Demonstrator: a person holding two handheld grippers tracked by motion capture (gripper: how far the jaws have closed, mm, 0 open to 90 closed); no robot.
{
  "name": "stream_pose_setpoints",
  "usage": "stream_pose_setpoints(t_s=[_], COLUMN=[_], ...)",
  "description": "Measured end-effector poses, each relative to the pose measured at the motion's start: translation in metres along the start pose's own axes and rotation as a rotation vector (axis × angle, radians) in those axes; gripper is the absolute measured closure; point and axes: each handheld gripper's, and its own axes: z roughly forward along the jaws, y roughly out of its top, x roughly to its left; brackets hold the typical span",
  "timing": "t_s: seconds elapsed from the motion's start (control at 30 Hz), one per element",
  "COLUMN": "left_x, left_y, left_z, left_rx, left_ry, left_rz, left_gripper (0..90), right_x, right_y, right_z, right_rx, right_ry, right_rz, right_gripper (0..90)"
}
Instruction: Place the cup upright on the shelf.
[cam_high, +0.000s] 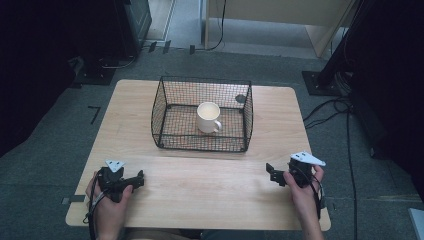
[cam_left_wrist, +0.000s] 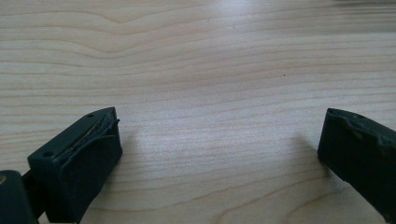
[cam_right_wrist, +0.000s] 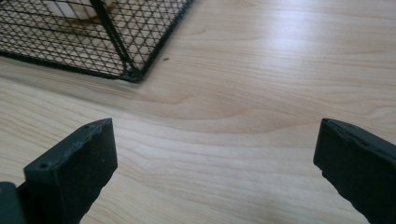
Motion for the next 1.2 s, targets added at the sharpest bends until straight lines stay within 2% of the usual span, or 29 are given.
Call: stream_pose_setpoints(t_s=[0.73,1.13,1.2], left_x=[0.0,0.0,0.0], left_y=[0.0,0.0,0.0], left_z=[0.0,0.0,0.0], left_rx=[0.0,0.0,0.0], left_ry=[0.0,0.0,0.0], left_rz=[0.0,0.0,0.002], left_gripper=[0.0,0.0,0.0], right_x=[-0.037,-0.048,-0.051], right_y=[-0.035,-0.05,-0.055], right_z=[-0.007,-0.012,-0.014], right_rx=[0.065,0.093,0.101], right_ry=[-0.09,-0.141,-0.164], right_rz=[0.058,0.062,0.055], right_gripper=[0.0,0.0,0.0])
